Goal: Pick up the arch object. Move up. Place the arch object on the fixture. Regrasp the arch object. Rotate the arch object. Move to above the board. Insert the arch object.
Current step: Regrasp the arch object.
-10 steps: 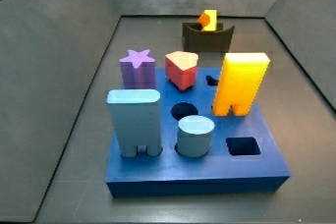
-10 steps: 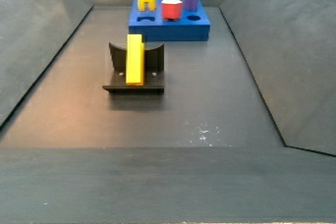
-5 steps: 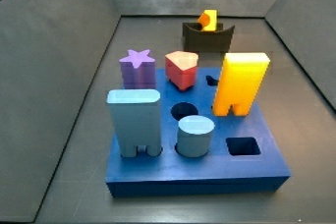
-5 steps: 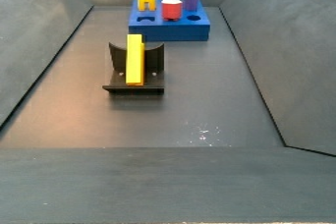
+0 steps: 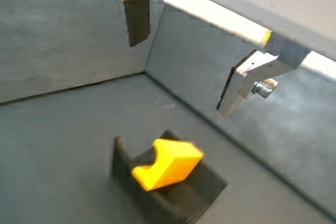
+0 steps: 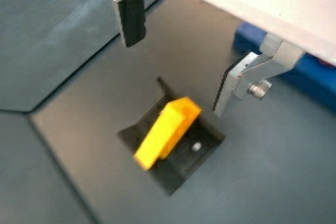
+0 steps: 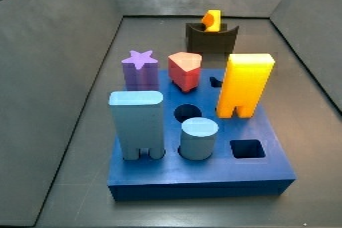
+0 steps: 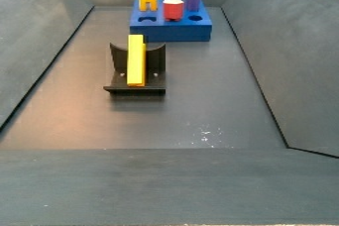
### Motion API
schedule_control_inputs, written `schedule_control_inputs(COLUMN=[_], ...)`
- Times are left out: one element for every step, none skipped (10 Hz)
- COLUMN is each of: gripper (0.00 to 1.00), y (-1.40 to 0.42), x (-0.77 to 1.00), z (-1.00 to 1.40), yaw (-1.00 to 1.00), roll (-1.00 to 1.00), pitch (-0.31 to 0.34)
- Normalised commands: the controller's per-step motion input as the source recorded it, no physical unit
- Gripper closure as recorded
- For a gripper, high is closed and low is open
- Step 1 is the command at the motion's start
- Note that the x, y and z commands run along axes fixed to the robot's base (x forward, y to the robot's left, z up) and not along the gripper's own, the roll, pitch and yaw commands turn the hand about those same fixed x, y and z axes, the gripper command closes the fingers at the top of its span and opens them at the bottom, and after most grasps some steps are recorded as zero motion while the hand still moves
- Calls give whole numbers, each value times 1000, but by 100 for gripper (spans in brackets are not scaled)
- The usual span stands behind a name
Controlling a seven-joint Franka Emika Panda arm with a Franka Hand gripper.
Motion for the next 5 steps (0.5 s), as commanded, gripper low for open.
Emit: schedule_control_inputs(gripper=[0,0,0,0,0], y=[-26,-25,-29,-31,-37], x=[24,39,50,66,79], z=[-3,-6,-11,-12,-8], yaw=[50,55,57,64,79], roll=[1000,1000,1000,1000,1000], pitch=[0,14,21,46,74])
